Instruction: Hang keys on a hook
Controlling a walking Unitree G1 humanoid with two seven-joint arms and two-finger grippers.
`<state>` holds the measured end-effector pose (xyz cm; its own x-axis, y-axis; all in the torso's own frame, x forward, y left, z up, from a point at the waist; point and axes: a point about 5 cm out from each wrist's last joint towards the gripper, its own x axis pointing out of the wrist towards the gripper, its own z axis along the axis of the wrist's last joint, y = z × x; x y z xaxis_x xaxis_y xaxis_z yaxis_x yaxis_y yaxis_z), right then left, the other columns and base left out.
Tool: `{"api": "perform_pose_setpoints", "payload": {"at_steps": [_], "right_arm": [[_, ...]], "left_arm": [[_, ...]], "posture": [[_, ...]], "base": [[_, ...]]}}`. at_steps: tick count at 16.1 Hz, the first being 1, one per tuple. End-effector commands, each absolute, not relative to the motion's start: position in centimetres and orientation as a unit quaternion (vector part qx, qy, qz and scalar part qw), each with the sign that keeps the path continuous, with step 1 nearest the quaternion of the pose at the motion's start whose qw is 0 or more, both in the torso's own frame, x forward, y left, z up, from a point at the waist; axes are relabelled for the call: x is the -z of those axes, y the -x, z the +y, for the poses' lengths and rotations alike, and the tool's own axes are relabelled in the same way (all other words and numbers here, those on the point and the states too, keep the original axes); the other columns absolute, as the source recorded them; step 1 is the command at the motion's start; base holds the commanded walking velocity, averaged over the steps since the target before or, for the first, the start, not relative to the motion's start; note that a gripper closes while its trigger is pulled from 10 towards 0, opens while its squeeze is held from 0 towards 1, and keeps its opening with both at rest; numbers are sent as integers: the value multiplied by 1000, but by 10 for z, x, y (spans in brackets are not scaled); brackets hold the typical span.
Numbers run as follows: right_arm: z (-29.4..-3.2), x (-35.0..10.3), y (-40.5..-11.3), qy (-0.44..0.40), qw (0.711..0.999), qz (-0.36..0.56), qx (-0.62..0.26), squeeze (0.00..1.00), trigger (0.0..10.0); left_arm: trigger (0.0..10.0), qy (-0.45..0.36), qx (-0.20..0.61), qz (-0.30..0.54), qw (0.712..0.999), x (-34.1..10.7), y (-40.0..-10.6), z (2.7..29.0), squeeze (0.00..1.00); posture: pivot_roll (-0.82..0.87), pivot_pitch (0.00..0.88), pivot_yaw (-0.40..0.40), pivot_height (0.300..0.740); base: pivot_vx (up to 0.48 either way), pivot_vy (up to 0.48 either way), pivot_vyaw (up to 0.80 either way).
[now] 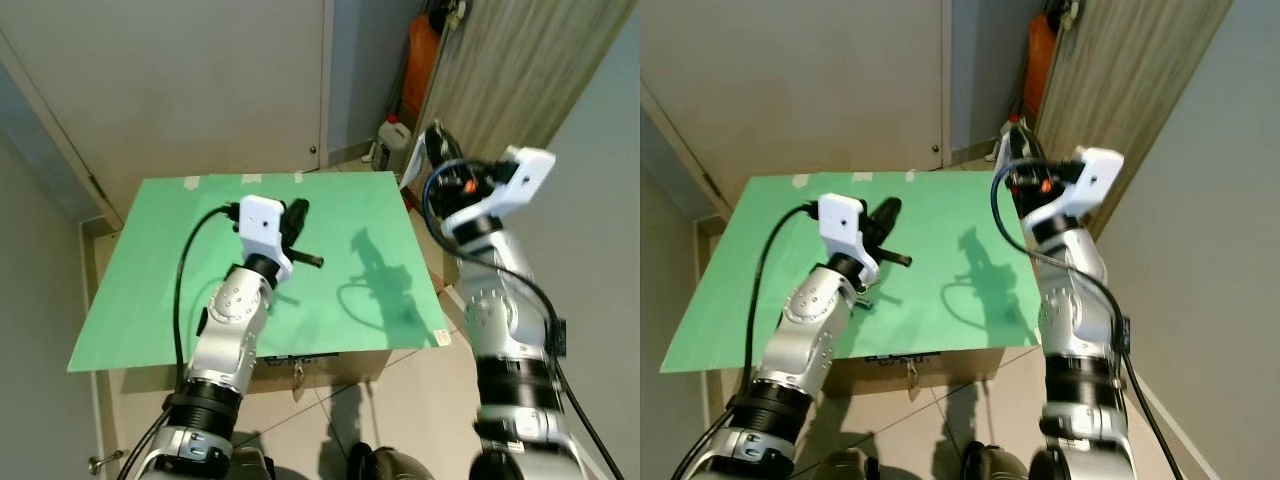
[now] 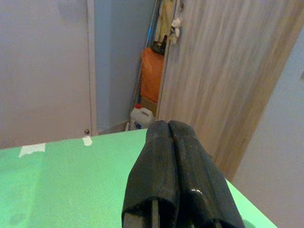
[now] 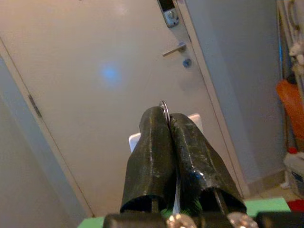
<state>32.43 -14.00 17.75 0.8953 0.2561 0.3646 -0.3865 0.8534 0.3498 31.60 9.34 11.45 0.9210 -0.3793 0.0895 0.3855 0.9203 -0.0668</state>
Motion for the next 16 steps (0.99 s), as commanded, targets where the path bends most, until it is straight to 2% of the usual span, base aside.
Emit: {"api": "perform_pose_setpoints", "payload": {"at_steps": [1,7,8,16], "right_arm": [[-135,-167,-317,-204,956,-126,-166,0,10000],[-132,-136,-295,-233,958,-87,-144,0,10000],[-132,-136,-293,-242,955,-89,-146,0,10000],[-137,-130,-299,-244,958,-78,-129,0,10000]], "left_arm": [[10000,47,202,-22,978,-105,-311,92,0],[10000,55,219,20,974,-78,-297,88,0],[10000,62,222,25,973,-75,-295,87,0],[10000,82,227,26,970,-74,-297,88,0]], "posture": [[60,35,13,740],[29,52,17,740],[23,51,16,740],[20,48,20,740]], "base": [[0,0,-788],[0,0,-783],[0,0,0],[0,-480,0]]}}
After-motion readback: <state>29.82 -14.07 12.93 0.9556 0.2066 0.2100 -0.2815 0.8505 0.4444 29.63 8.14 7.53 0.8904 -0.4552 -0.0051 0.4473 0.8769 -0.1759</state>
